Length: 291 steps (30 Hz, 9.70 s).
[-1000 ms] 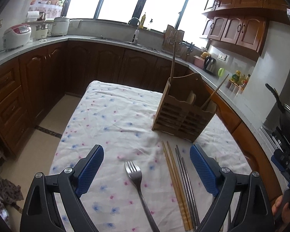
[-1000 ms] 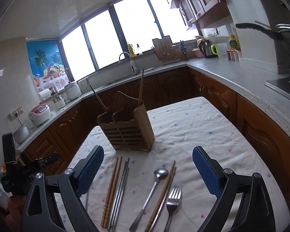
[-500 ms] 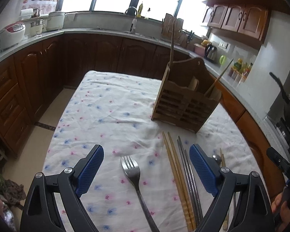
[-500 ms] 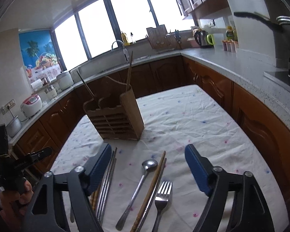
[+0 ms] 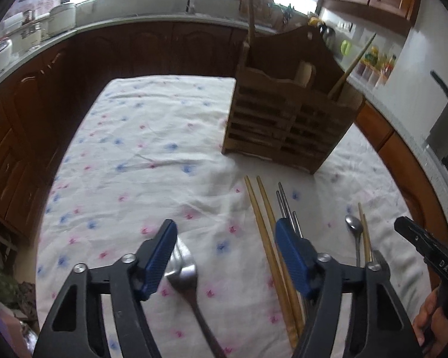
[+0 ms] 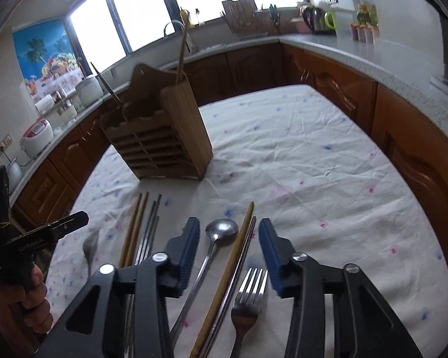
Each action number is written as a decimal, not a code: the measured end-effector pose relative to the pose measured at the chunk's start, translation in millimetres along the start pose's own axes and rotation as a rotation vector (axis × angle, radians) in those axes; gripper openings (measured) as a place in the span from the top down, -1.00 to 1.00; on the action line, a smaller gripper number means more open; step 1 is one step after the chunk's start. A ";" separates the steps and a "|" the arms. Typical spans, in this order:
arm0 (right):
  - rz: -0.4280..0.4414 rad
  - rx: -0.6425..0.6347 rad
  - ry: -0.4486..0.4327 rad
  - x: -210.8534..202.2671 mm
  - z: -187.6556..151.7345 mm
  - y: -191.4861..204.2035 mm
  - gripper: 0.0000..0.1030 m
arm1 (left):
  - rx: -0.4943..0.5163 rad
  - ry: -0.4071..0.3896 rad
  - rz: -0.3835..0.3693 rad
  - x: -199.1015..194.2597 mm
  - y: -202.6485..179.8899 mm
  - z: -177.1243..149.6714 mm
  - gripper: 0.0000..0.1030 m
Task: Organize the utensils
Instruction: 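Lower the left tool and grasp another wooden chopstick, then carry the chopstick with the left tool and release it into the wooden holder, then withdraw the left tool from the holder back over the utensils, then lower the left tool and grasp a third wooden chopstick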
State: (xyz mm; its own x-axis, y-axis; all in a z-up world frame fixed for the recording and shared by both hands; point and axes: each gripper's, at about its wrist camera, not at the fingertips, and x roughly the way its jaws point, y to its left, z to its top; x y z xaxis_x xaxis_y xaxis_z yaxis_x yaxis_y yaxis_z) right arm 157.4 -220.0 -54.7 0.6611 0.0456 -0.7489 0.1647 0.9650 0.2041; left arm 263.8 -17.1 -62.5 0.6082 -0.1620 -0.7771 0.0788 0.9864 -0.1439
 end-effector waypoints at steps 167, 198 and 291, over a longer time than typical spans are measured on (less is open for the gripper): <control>0.156 0.084 -0.437 -6.6 161.8 33.6 -0.13 | -0.087 -0.570 -0.135 22.6 30.0 105.9 0.12; 0.184 0.055 -0.349 -89.6 25.4 24.9 -0.99 | -0.056 -0.422 -0.070 -89.9 34.5 -49.1 -0.99; 0.077 -0.012 0.065 15.8 13.6 2.6 0.92 | 0.075 0.027 -0.126 61.4 -30.6 22.8 0.96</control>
State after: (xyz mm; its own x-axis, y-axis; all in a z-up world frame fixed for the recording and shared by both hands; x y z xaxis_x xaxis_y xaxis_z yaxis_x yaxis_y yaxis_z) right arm 178.2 -220.3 -57.4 0.6226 0.1360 -0.7706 0.1058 0.9611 0.2551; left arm 316.8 -56.7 -91.8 0.5686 -0.2847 -0.7718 0.2131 0.9572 -0.1961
